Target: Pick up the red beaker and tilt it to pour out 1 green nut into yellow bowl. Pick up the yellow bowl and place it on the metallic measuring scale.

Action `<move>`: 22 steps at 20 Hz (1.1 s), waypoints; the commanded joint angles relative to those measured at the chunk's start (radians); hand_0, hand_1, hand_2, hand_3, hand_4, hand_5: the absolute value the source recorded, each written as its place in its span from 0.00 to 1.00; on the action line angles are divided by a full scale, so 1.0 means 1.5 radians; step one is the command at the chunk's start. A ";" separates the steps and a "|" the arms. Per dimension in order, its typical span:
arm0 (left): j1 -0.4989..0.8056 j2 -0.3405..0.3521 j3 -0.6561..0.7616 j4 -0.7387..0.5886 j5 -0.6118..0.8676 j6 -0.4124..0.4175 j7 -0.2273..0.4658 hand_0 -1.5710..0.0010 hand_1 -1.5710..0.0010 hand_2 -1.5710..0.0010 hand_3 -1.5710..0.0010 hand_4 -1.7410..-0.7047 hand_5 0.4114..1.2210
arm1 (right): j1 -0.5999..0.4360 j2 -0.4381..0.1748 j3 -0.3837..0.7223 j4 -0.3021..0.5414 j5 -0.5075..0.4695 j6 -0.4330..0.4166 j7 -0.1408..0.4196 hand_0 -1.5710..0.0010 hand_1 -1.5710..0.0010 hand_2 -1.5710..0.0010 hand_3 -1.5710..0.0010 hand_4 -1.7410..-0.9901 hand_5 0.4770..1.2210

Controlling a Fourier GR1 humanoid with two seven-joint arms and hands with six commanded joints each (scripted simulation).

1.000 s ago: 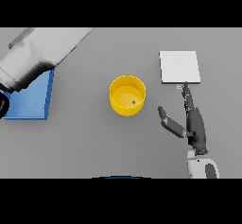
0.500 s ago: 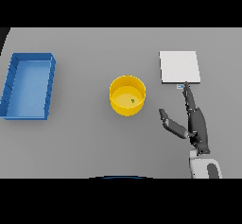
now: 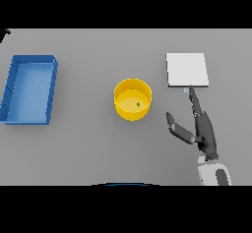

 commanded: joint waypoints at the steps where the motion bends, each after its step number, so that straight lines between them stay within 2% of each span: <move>1: 0.036 0.012 0.003 -0.032 0.011 0.020 0.011 0.00 0.00 0.00 0.08 0.00 1.00 | 0.000 0.001 0.003 -0.003 0.002 0.000 -0.001 1.00 1.00 1.00 1.00 0.71 0.24; 3: 0.100 0.023 0.001 -0.095 0.034 0.057 0.030 0.00 0.00 0.00 0.08 0.00 1.00 | -0.001 0.006 0.007 -0.003 0.002 0.002 0.007 1.00 1.00 1.00 1.00 0.71 0.25; 6: 0.159 0.025 -0.011 -0.136 0.051 0.101 0.052 0.00 0.00 0.00 0.08 0.00 1.00 | -0.005 0.004 0.004 0.003 0.001 0.001 0.007 1.00 1.00 1.00 1.00 0.70 0.25; 8: 0.193 0.028 -0.016 -0.160 0.061 0.127 0.051 0.00 0.00 0.00 0.05 0.00 1.00 | 0.005 -0.001 0.003 -0.004 0.002 0.000 -0.006 1.00 1.00 1.00 1.00 0.70 0.25; 10: 0.202 0.020 -0.028 -0.161 0.067 0.139 0.059 0.00 0.00 0.00 0.03 0.00 0.97 | 0.000 0.000 0.007 -0.011 0.001 0.004 -0.002 1.00 1.00 1.00 1.00 0.70 0.26; 12: 0.209 0.021 -0.038 -0.158 0.073 0.151 0.068 0.00 0.00 0.00 0.02 0.00 0.87 | 0.002 -0.002 0.008 -0.006 0.011 0.001 0.006 1.00 1.00 1.00 1.00 0.71 0.25; 14: 0.220 0.030 -0.058 -0.169 0.074 0.156 0.074 0.00 0.00 0.00 0.01 0.00 0.69 | 0.013 -0.004 0.006 -0.016 0.005 0.002 -0.008 1.00 1.00 1.00 1.00 0.71 0.25; 15: 0.216 0.032 -0.069 -0.163 0.074 0.149 0.075 0.00 0.00 0.00 0.01 0.07 0.61 | 0.016 -0.003 0.009 -0.013 0.008 0.001 -0.016 1.00 1.00 1.00 1.00 0.72 0.26; 16: 0.219 0.042 -0.080 -0.165 0.087 0.129 0.075 0.00 0.00 0.00 0.04 0.20 0.56 | 0.010 0.000 0.008 -0.006 0.007 0.001 -0.006 1.00 1.00 1.00 1.00 0.72 0.25; 17: 0.223 0.051 -0.082 -0.182 0.101 0.099 0.067 0.00 0.08 0.09 0.13 0.35 0.52 | 0.006 -0.001 0.005 -0.004 0.002 0.002 -0.004 1.00 1.00 1.00 1.00 0.73 0.25; 18: 0.232 0.061 -0.082 -0.203 0.123 0.073 0.062 0.07 0.25 0.24 0.28 0.49 0.48 | 0.008 -0.001 0.005 -0.008 -0.001 0.004 -0.001 1.00 1.00 1.00 1.00 0.74 0.25; 20: 0.232 0.083 -0.081 -0.220 0.154 0.012 0.074 0.41 0.52 0.51 0.54 0.68 0.43 | 0.023 0.001 0.013 -0.021 0.008 0.001 -0.009 1.00 1.00 1.00 1.00 0.74 0.25; 22: 0.227 0.092 -0.084 -0.230 0.166 -0.019 0.074 0.62 0.69 0.69 0.71 0.80 0.39 | 0.022 0.000 0.013 -0.020 0.015 -0.003 -0.001 1.00 1.00 1.00 1.00 0.74 0.26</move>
